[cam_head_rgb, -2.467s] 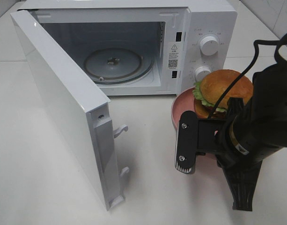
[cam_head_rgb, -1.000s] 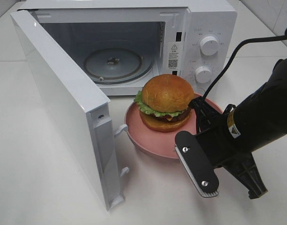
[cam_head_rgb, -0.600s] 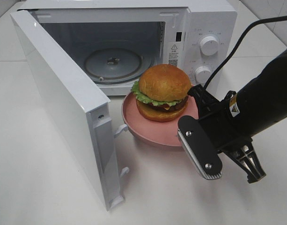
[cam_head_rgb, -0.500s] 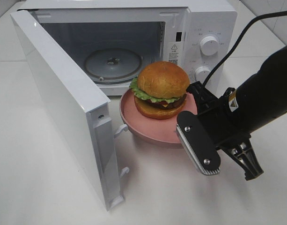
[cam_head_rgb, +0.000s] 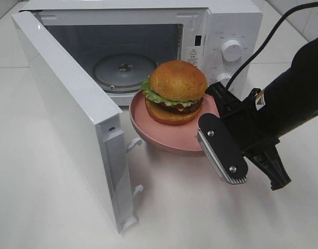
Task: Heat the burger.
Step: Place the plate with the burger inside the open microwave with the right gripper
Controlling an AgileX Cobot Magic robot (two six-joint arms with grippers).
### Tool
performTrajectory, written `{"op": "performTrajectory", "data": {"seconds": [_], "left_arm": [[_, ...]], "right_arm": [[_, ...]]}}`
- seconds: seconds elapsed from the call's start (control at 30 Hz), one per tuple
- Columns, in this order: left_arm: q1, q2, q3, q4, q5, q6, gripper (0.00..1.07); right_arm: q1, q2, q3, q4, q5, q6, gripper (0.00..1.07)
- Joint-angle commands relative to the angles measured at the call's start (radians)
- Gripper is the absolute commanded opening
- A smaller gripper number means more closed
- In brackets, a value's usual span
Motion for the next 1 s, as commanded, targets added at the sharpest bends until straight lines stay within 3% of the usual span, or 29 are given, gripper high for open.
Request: {"op": "performTrajectory", "data": {"seconds": [0.03,0.53,1.0], "left_arm": [[0.001,-0.001,0.0,-0.008,0.004,-0.002,1.0],[0.001,-0.001,0.0,-0.008,0.004,-0.002,1.0],[0.001,-0.001,0.0,-0.008,0.004,-0.002,1.0]], "right_arm": [[-0.003,-0.007,-0.018,-0.012,-0.061,-0.013,0.0],[-0.001,-0.006,-0.022,-0.012,-0.105,-0.012,0.0],[0.011,0.045,-0.116,-0.012,-0.084,-0.009,0.0]]}}
